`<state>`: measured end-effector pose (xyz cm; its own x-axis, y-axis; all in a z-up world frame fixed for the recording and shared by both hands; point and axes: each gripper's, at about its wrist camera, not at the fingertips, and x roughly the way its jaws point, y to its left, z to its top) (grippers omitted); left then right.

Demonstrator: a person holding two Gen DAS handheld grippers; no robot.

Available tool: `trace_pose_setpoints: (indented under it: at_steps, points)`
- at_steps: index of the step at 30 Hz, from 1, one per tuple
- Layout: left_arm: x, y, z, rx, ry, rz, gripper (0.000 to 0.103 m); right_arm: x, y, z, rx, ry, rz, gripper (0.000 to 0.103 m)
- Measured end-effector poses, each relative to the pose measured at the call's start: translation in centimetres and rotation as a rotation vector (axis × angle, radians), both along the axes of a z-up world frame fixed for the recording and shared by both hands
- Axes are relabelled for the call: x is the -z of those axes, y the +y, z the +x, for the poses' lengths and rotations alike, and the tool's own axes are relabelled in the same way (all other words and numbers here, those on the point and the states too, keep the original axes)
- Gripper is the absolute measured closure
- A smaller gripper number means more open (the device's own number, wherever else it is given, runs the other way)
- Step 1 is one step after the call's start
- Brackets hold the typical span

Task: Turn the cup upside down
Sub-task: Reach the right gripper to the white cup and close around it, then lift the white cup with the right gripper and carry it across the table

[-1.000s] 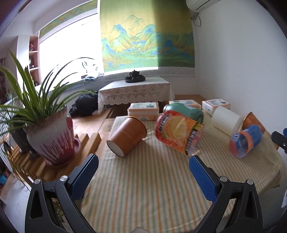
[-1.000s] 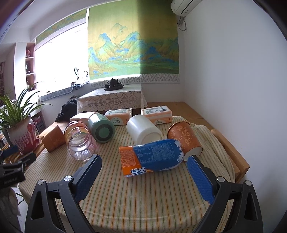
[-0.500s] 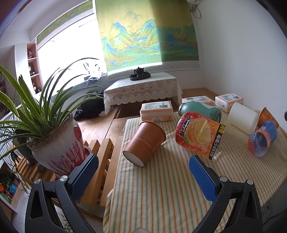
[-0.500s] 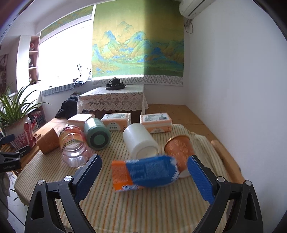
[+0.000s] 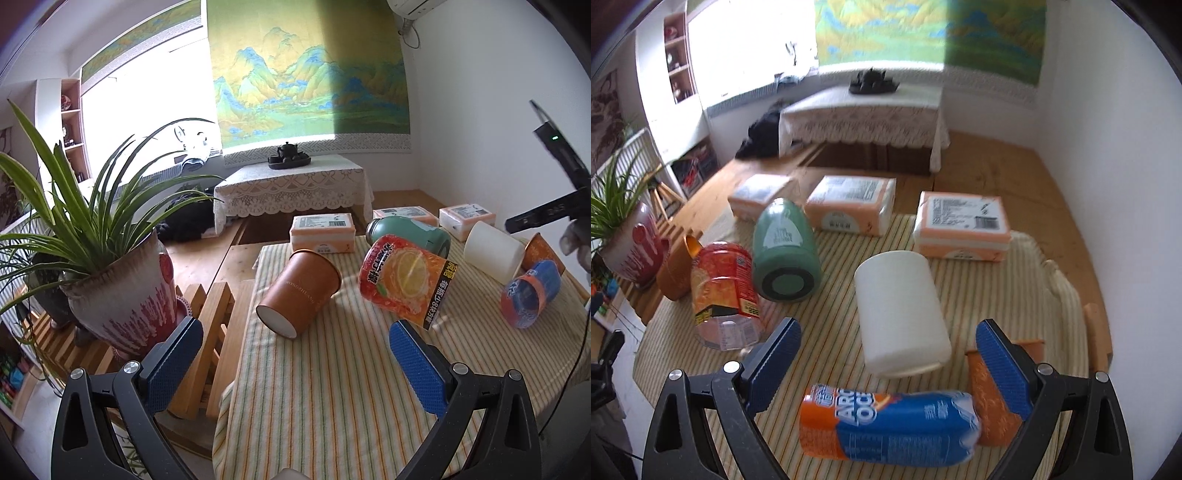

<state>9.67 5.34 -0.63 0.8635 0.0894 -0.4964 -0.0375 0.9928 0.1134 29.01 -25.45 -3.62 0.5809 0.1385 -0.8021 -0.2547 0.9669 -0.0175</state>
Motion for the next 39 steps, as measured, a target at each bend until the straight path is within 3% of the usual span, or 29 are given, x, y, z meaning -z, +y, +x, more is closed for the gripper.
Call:
trace_pose_setpoints:
  at_steps: [10, 16, 25, 32, 39]
  points:
    - [0.4, 1.4, 0.1, -0.025, 0.008, -0.012, 0.001, 3.9, 1.3, 4.6, -0.042, 0.162, -0.093, 0.012]
    - [0.7, 1.9, 0.6, -0.033, 0.013, -0.015, 0.001, 5.1, 1.9, 5.3, -0.048, 0.187, -0.147, 0.029]
    - [0.6, 2.0, 0.4, -0.036, 0.008, -0.019, 0.001, 4.5, 2.1, 4.9, -0.052, 0.13, -0.168, 0.032]
    - [0.0, 1.6, -0.3, -0.035, -0.003, -0.013, 0.001, 0.8, 2.9, 3.5, -0.086, 0.02, -0.155, 0.033]
    - [-0.9, 1.8, -1.6, -0.045, -0.025, -0.013, 0.001, -3.2, 5.1, -1.0, -0.214, -0.087, -0.179, 0.033]
